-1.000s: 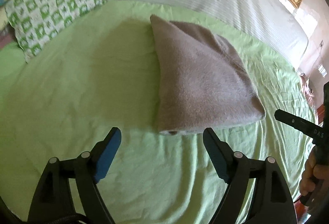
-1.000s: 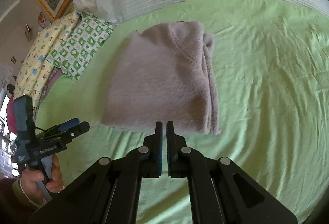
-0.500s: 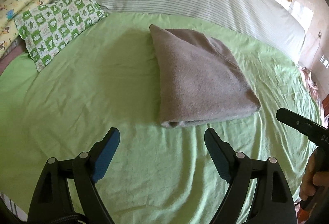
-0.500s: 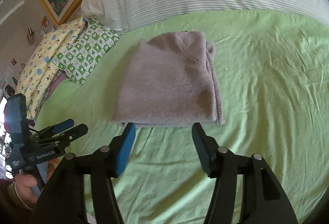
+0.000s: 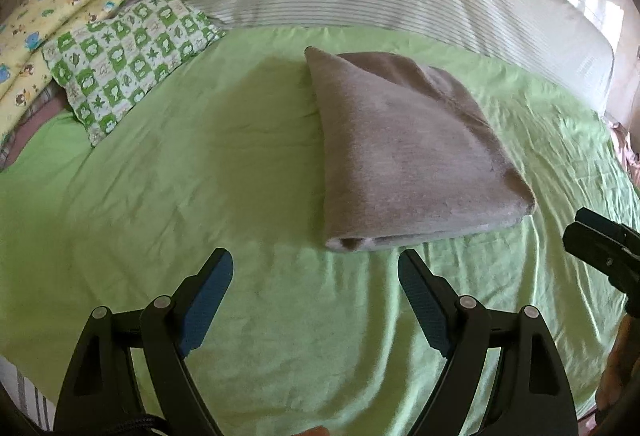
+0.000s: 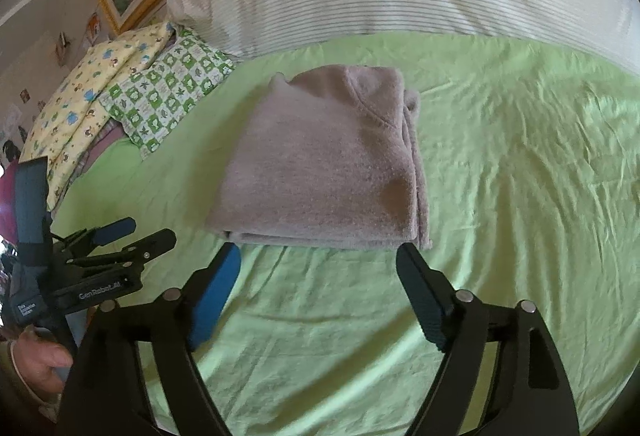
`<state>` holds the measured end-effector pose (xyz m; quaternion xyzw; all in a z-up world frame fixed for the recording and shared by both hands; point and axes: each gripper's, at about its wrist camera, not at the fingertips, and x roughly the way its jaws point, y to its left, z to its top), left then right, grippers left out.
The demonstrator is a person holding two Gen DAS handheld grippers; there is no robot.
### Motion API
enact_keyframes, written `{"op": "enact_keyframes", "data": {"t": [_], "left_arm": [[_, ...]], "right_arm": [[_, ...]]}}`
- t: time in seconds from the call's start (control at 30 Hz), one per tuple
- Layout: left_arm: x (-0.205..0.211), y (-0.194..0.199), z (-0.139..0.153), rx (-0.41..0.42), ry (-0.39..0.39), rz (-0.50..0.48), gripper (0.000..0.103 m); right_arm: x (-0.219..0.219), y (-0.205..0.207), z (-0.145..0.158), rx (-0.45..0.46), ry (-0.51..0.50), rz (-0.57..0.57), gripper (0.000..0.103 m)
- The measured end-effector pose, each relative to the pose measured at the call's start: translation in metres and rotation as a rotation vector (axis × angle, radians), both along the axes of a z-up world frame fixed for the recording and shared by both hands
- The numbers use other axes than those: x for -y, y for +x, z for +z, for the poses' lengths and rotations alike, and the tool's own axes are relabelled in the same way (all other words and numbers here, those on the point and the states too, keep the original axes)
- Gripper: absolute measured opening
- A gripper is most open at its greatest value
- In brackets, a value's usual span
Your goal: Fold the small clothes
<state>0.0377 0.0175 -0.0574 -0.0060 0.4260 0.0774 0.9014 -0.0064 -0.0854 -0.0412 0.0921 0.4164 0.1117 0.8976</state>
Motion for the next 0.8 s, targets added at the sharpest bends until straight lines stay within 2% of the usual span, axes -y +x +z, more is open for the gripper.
{"op": "enact_keyframes", "data": {"t": [0.2,0.43,0.8], "left_arm": [[0.006,-0.003,0.01,0.01,0.002,-0.018,0.085],[0.01,0.0,0.022,0.059,0.013,-0.009,0.085],[0.019,0.014,-0.006,0.044,0.055,-0.011,0.085]], "right_arm": [[-0.009,-0.005,0.01,0.041,-0.047,0.056,0.085],[-0.016,-0.006,0.033,0.127,-0.099,0.115,0.088],[-0.008,0.015,-0.004,0.06,-0.083,0.047,0.088]]}}
